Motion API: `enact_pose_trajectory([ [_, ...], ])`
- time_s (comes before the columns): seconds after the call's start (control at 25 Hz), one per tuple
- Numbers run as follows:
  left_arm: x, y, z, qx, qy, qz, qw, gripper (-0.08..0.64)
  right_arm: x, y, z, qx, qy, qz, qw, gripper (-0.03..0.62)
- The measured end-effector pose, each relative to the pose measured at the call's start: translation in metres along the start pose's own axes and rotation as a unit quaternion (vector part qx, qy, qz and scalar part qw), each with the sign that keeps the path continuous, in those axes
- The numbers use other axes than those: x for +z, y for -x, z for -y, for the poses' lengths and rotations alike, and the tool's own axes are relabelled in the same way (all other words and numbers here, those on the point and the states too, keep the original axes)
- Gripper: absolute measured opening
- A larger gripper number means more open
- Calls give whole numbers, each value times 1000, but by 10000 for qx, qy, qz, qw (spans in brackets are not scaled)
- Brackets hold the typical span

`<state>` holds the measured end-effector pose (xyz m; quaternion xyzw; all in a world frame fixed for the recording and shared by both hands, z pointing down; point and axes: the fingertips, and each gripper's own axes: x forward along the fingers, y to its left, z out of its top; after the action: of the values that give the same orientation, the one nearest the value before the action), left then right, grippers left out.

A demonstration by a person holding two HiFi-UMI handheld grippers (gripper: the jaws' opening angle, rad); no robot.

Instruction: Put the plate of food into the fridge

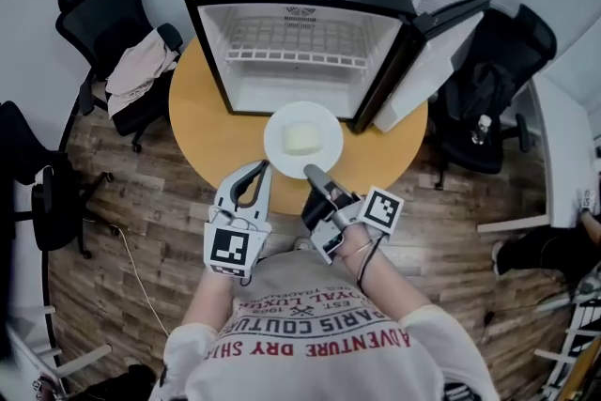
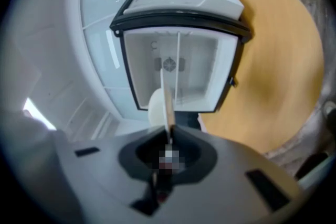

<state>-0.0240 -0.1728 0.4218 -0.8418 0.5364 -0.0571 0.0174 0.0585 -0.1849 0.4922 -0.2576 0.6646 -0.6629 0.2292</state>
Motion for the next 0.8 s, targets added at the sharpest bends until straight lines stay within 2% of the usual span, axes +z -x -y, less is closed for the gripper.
enact_pose_trajectory([
  [0.24,-10,-24,-15,280,237,-123,9993,29,29,-16,5,-32,-68,-137,9999,40],
  [0.4,-13,-41,-28,368,221,-163,9989,29,48,-30,7,-37,-128,-137,9998,40],
  [0.56,-11,-60,-44,296,222,-167,9992,29,63,-51,5,4,-183,-35,9998,40],
  [0.72,-4,-80,-62,31,20,-106,9999,29,76,-75,3,-13,-305,200,9993,40],
  [0.8,-1,-90,-73,-57,39,-103,9999,29,82,-88,1,-7,-358,312,9989,40],
])
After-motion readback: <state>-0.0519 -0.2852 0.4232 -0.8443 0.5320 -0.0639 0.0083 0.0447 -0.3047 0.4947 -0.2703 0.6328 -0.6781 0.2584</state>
